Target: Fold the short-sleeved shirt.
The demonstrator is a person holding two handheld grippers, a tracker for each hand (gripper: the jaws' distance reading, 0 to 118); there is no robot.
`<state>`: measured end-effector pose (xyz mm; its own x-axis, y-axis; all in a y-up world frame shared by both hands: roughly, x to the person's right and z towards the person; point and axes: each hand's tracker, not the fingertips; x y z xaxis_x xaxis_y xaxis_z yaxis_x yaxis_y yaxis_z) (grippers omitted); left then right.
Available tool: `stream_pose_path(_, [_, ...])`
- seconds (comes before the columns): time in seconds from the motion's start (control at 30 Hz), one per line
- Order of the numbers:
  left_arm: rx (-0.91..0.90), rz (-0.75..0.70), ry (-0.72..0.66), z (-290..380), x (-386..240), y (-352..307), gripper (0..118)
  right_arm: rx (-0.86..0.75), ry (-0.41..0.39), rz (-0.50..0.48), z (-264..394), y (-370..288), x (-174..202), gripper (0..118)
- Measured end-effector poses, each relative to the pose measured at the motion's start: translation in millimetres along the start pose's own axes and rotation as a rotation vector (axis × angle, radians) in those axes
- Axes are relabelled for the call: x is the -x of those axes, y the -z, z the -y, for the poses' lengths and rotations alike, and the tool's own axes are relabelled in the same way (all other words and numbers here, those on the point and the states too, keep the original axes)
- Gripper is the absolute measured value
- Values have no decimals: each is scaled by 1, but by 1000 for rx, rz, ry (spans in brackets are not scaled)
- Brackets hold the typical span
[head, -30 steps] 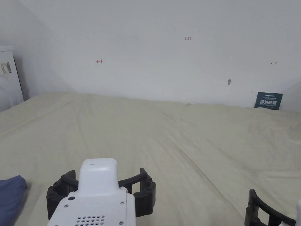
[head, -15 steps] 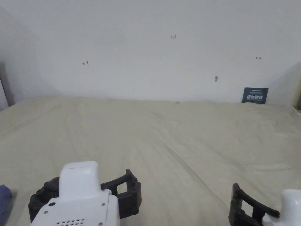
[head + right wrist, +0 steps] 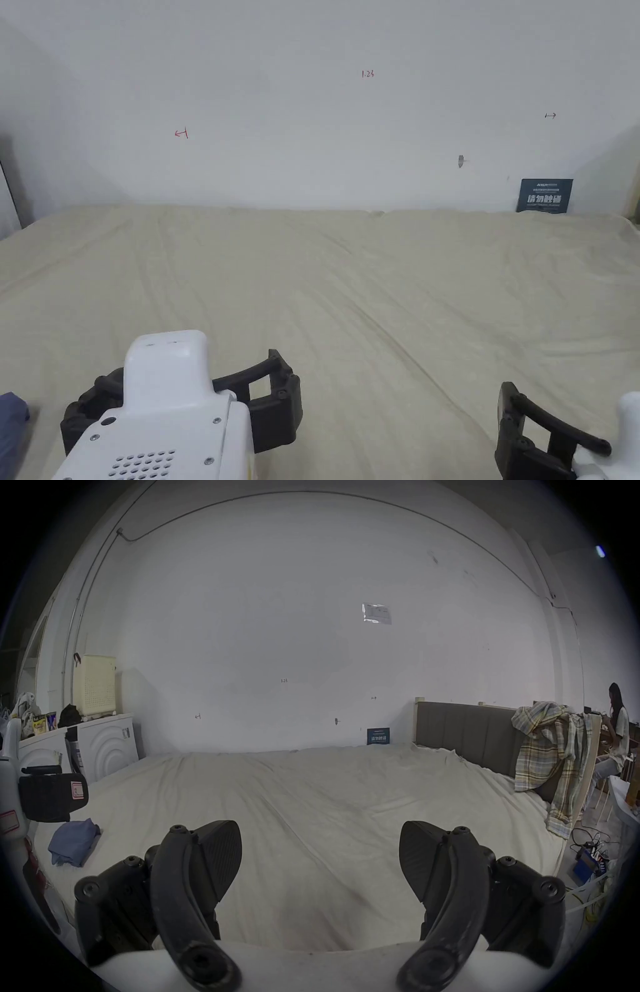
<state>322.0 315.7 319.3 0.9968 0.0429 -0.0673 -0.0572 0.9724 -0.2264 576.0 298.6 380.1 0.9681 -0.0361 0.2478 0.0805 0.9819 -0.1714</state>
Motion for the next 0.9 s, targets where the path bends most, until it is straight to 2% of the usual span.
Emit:
stream_pose_path(0.23, [58, 51, -80, -4, 2, 3, 118, -19, -60, 57, 2, 0, 5, 96])
stream_pose_path(0.4, [62, 36, -52, -1, -5, 0, 118, -14, -81, 89, 3, 3, 10, 96])
stream_pose_path(0.5, [35, 58, -27, 0, -7, -3, 118, 6, -65, 108, 3, 5, 10, 96])
stream_pose_path(0.63, [34, 29, 6, 0, -10, -1, 118, 1, -61, 187, 8, 8, 15, 96])
stream_pose_path(0.73, [29, 12, 19, 3, -10, -1, 118, -45, -54, 149, 11, 7, 13, 96])
stream_pose_path(0.9, [38, 14, 17, 5, -9, 1, 118, -33, -82, 137, 12, 10, 13, 96])
